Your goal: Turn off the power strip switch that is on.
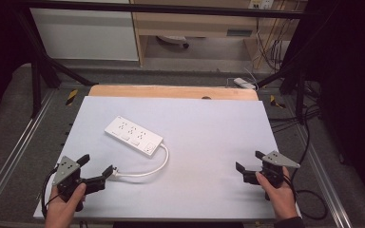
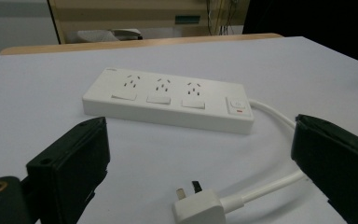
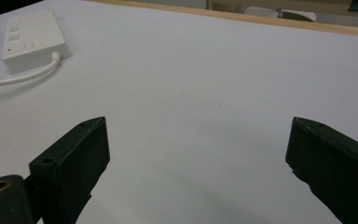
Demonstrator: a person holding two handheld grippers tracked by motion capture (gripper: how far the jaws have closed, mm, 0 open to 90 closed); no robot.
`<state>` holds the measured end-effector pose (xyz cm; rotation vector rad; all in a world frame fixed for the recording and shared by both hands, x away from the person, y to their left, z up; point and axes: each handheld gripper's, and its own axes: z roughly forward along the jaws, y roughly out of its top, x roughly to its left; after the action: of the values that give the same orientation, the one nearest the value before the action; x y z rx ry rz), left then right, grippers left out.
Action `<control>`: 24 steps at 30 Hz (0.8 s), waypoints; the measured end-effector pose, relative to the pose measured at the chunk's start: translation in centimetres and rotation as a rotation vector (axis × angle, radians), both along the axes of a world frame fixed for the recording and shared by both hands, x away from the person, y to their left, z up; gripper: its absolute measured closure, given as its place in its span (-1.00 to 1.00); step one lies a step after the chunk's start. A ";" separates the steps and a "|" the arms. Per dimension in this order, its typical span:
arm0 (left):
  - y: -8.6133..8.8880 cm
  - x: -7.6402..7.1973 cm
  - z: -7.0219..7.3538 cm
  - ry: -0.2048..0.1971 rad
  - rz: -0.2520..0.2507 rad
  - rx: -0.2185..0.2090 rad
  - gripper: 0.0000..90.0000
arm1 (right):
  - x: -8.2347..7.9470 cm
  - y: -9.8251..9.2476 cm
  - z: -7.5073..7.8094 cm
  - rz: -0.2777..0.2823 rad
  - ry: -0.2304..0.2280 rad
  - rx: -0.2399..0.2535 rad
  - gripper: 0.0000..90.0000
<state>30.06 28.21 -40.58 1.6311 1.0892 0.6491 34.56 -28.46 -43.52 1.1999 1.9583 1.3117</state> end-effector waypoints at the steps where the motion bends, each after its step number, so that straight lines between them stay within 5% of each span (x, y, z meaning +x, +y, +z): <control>1: 0.0 0.0 0.0 0.001 0.000 -0.003 -0.90 | 0.0 0.0 0.0 -0.004 -0.003 0.001 -0.86; 7: -0.2 0.1 0.3 0.001 -0.009 -0.016 -0.90 | -0.2 0.7 0.2 0.002 -0.044 -0.007 -0.87; 24: -1.0 0.0 2.1 -0.025 -0.045 -0.035 -0.89 | -0.1 0.8 0.3 -0.016 -0.029 -0.008 -0.89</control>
<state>30.10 27.19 -38.48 1.6088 1.0378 0.6156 34.50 -27.65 -43.27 1.1843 1.9280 1.3052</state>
